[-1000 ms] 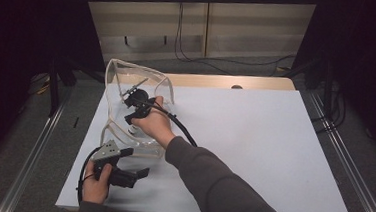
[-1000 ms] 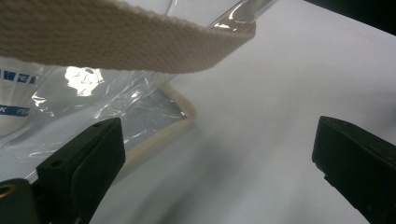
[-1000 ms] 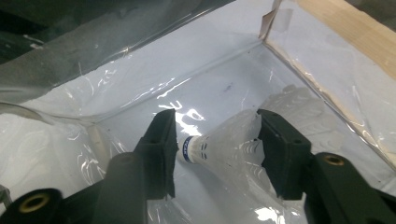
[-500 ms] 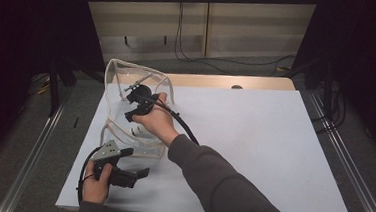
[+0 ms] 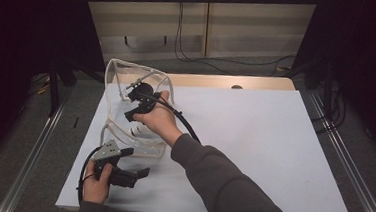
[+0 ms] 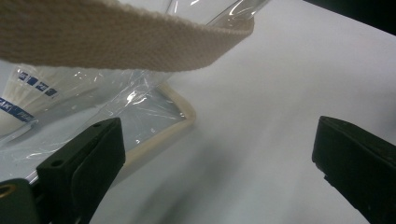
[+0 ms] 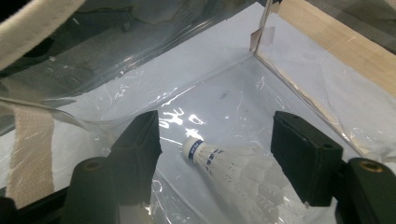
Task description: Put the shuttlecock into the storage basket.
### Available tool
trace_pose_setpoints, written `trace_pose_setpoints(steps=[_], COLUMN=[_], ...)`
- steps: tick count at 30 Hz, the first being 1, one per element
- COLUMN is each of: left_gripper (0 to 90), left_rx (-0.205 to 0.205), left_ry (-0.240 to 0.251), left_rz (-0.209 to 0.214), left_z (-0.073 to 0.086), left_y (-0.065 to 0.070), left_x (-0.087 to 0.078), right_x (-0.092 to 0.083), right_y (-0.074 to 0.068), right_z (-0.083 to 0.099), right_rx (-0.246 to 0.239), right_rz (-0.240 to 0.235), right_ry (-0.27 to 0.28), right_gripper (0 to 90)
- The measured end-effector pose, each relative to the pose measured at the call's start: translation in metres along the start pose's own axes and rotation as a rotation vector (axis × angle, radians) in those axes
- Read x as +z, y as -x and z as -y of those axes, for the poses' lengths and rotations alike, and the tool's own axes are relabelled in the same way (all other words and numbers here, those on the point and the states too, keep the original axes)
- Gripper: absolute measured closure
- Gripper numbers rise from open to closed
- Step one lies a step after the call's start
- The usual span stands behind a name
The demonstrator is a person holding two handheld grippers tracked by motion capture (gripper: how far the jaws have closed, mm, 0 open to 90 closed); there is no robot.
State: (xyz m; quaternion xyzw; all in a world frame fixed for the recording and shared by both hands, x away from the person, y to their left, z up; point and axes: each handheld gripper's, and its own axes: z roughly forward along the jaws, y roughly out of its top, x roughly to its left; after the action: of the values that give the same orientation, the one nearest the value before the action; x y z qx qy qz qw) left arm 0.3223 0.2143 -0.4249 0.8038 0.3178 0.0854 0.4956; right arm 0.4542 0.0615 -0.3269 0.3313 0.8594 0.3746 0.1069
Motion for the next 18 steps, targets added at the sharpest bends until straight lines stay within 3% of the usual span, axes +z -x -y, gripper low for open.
trace_pose_setpoints(steps=[9, 18], left_gripper=[2.8, 2.8], left_rx=[0.002, 0.002], left_ry=[-0.004, -0.010], left_rz=[0.003, 0.004], left_z=[-0.001, -0.001], left_y=[0.001, 0.001], left_x=[0.001, 0.002], right_x=[-0.012, -0.024], right_y=[0.001, 0.003], right_z=[0.003, 0.007], right_rx=[-0.016, -0.020], right_rz=[0.015, -0.013], right_ry=[-0.004, 0.011], right_gripper=[26.9, 23.6])
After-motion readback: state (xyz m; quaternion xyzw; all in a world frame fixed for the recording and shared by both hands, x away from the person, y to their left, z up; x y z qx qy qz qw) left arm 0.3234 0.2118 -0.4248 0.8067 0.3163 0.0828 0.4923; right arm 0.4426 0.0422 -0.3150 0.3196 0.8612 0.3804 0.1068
